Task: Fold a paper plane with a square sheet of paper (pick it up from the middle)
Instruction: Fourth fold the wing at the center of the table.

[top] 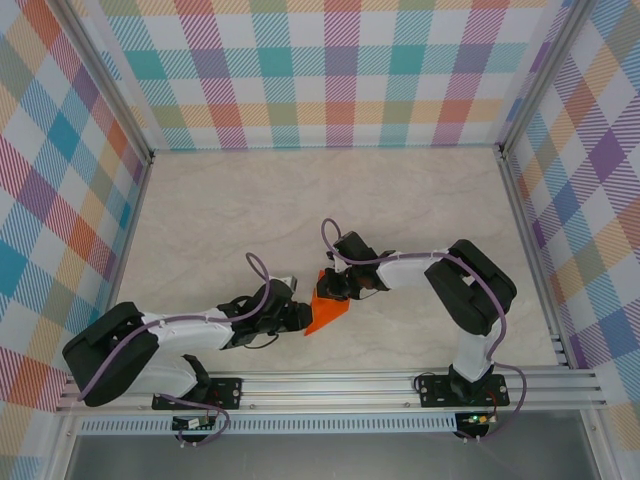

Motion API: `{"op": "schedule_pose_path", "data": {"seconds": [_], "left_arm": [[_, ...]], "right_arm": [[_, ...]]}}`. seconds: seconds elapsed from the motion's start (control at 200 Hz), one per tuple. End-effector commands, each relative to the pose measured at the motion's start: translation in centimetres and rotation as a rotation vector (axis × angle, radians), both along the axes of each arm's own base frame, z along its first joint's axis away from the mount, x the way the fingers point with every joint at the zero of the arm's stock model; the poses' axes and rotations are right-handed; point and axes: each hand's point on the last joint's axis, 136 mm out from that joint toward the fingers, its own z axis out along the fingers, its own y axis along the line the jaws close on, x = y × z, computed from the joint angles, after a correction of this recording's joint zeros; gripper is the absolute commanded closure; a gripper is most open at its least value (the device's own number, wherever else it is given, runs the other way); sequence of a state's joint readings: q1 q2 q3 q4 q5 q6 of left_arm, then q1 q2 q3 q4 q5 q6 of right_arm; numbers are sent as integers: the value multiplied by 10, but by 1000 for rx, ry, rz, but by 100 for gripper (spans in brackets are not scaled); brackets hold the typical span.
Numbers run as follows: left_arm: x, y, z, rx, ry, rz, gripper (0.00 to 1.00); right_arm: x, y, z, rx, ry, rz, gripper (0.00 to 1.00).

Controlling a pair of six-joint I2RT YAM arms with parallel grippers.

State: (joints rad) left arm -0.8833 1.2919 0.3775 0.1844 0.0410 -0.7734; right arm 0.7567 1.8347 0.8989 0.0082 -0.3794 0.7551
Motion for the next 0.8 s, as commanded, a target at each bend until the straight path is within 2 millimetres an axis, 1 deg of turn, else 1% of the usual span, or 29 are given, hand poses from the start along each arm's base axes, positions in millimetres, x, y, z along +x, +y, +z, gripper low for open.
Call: {"op": "schedule_pose_path", "data": {"seconds": [0.0, 0.105, 0.185, 0.44, 0.505, 0.595, 0.695, 0.795], "left_arm": [[6, 6, 16, -24, -62, 47, 63], [3, 3, 24, -55, -80, 21, 61], [1, -2, 25, -62, -76, -9, 61], [0, -22, 17, -80, -45, -85, 65], [1, -24, 14, -74, -40, -86, 66], [3, -26, 12, -67, -39, -88, 70], [3, -25, 8, -53, -34, -89, 81], [0, -18, -1, -18, -14, -81, 88]], "right_arm": [[-2, -12, -10, -46, 8, -27, 87], [-1, -11, -10, -47, 9, -29, 87], [-1, -10, -10, -43, 11, -31, 87], [-1, -8, -8, -31, 17, -28, 87], [-2, -8, -8, -31, 15, -26, 87], [-2, -8, -8, -31, 14, -25, 87], [-2, -9, -6, -29, 11, -27, 86], [1, -11, 0, -37, -8, -37, 86]]}}
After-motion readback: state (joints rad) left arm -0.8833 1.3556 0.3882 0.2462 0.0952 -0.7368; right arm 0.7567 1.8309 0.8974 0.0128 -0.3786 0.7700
